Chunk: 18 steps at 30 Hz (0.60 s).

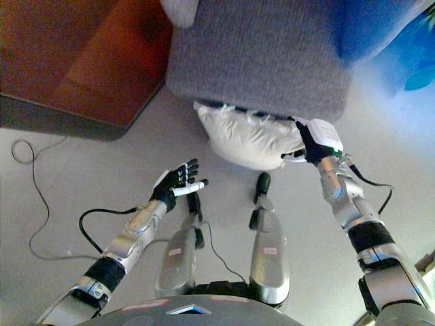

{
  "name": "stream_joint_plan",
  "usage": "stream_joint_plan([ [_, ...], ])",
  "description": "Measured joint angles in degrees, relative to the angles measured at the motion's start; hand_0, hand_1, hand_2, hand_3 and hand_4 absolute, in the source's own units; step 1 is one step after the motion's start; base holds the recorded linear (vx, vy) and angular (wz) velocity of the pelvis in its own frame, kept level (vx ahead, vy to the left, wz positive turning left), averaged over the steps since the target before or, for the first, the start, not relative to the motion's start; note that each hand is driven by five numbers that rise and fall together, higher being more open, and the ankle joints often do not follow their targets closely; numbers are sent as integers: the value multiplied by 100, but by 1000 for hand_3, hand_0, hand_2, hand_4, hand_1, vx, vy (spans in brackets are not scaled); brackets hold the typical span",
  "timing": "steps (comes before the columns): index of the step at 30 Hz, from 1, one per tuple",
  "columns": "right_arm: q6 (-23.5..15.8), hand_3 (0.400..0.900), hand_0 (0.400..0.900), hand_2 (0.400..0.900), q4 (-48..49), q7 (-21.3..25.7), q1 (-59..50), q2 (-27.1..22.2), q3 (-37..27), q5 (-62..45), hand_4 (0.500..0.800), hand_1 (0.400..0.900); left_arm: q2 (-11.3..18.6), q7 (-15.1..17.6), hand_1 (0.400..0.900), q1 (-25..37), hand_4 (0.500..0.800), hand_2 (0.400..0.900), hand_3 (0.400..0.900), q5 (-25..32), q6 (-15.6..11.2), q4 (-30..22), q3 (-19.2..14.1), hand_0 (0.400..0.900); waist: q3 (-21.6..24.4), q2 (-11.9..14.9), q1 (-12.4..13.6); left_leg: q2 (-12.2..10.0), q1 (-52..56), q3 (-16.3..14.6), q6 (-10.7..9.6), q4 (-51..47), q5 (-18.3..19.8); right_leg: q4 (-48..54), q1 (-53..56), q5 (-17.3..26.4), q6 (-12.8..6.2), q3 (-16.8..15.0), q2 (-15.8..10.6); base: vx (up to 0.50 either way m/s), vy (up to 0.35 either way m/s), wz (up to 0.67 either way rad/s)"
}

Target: Pick up the pillow and put it on the sofa.

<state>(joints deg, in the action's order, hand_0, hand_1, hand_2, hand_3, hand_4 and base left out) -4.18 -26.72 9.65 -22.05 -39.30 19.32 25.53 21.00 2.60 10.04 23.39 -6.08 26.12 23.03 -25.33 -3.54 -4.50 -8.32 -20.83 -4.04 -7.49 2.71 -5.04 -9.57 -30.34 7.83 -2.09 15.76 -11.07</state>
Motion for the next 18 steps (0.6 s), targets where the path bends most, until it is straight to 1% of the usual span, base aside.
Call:
stream_joint_plan([
  [1, -8, 900, 900, 900, 25, 43, -88, 1, 8, 1, 800, 900, 3, 42, 900, 88, 800, 900, 900, 1, -19, 3, -14, 900, -76, 14, 5, 27, -172, 31, 6, 92, 16, -93, -165, -19, 6, -14, -45, -81, -4, 2],
  [2, 9, 900, 900, 900, 19, 48, -229, 4, 31, 1, 800, 900, 2, 108, 900, 313, 800, 900, 900, 3, -18, 14, -20, 900, -234, 30, 6, 64, -324, 49, 5, 164, 14, -159, -302, -17, 11, -19, -93, -130, 1, 6],
  [4, 22, 900, 900, 900, 17, 94, -284, 11, 72, 0, 800, 900, -9, 181, 900, 467, 800, 900, 900, 4, -35, 5, -14, 900, -254, 38, 3, 91, -552, 80, 10, 304, 51, -280, -494, -31, 17, -52, -134, -112, 2, 5],
  [5, 26, 900, 900, 900, 0, 169, -394, 15, 81, -6, 800, 900, -11, 258, 900, 681, 800, 900, 900, 7, -106, 1, -25, 900, -278, 59, 4, 117, -893, 135, 16, 632, 172, -489, -755, -119, -20, -180, -176, -119, -2, 6],
  [6, 26, 900, 900, 900, -6, 178, -429, 15, 83, -7, 800, 900, -10, 277, 900, 723, 800, 900, 900, 8, -119, 2, -28, 900, -282, 66, 6, 121, -964, 140, 18, 693, 196, -526, -809, -131, -25, -206, -182, -82, -4, 6],
  [7, 30, 900, 900, 900, -26, 234, -560, 14, 88, -10, 800, 900, -4, 358, 900, 861, 800, 900, 900, 13, -160, -4, -50, 900, -298, 79, 2, 137, -1200, 184, 26, 916, 273, -656, -1004, -155, -39, -300, -192, -82, 6, 3],
  [10, 39, 900, 900, 900, -68, 332, -910, 16, 88, -14, 800, 900, 31, 492, 900, 1125, 800, 900, 900, 46, -204, -2, -97, 900, -351, 133, -3, 157, -1702, 239, 54, 1447, 470, -985, -1396, -251, -33, -368, -255, -74, 2, 3],
  [12, 39, 900, 900, 900, -102, 454, -1053, 19, 92, -15, 800, 900, 40, 562, 900, 1181, 800, 900, 900, 62, -269, -12, -91, 900, -356, 150, 2, 165, -1964, 254, 76, 1742, 581, -1192, -1621, -311, -41, -419, -291, -60, 14, 3],
  [13, 40, 900, 900, 900, -211, 551, -1297, 18, 98, -16, 800, 900, 49, 625, 900, 1244, 800, 900, 900, 118, -299, -17, -101, 900, -357, 151, -2, 171, -2315, 275, 86, 2063, 677, -1398, -1917, -369, -57, -457, -325, -24, 5, 4],
  [14, 41, 900, 900, 900, -247, 573, -1362, 19, 97, -16, 800, 900, 49, 642, 900, 1256, 800, 900, 900, 122, -298, -16, -105, 900, -358, 152, -5, 175, -2399, 282, 91, 2123, 690, -1434, -1991, -386, -56, -463, -333, 0, 0, 0],
  [15, 76, 900, 900, 900, -327, 678, -1560, 16, 94, -16, 800, 900, 57, 695, 900, 1290, 800, 900, 900, 125, -296, -16, -115, 900, -373, 167, -6, 184, -2706, 308, 95, 2354, 734, -1591, -2266, -394, -48, -489, -358, 0, 0, 0],
  [18, 159, 900, 900, 900, -476, 751, -1753, 15, 227, -11, 800, 900, 87, 702, 900, 1270, 800, 900, 900, 127, -287, -9, -91, 900, -398, 211, 1, 179, -2963, 329, 94, 2600, 829, -1758, -2504, -433, -45, -522, -366, 70, 10, -4],
])
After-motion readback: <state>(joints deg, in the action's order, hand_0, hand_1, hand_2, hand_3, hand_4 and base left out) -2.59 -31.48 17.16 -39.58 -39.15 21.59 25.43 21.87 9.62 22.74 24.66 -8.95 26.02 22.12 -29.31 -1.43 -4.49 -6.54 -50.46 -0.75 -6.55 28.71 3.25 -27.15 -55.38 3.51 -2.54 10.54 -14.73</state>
